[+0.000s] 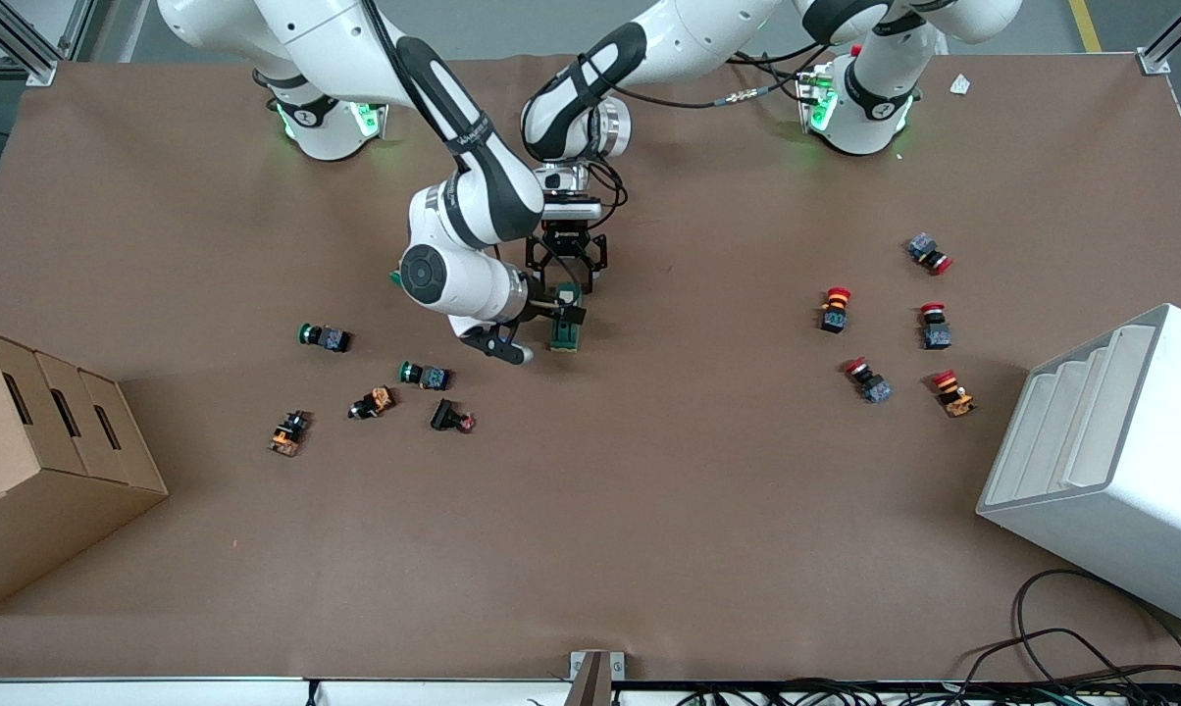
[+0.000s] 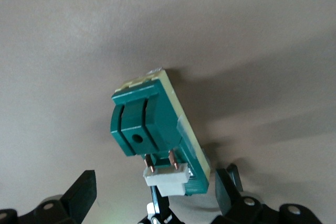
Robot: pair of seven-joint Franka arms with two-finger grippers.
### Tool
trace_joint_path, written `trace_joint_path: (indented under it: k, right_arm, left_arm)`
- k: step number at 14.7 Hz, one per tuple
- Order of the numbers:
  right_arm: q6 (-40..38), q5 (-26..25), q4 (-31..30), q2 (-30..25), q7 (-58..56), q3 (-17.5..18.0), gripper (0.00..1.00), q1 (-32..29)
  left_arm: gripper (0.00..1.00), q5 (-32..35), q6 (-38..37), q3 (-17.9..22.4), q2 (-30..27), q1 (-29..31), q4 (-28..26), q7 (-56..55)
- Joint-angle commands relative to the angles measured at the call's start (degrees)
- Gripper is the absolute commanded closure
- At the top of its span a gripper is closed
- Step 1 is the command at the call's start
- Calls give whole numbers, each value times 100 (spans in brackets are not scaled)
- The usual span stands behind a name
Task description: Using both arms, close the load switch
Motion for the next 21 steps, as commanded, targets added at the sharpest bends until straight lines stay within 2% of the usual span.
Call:
trace_joint_path:
  k: [1,6,13,21]
  right_arm:
    - [244,379,-32,43,87,-56,0,300]
    - [721,749,-40,228,157,-65,0,678]
    - [747,749,30,211,290,-91,0,688]
    - [747,679,302,211,70,-311,0,661]
  left_arm:
    - [9,157,-47,38,-43,-18,-87,-46]
    - [8,157,-152,38,0,-35,-87,-81]
    - [8,183,-152,38,44,-44,-87,-221]
    - [7,183,-178,38,36,-44,-70,-213]
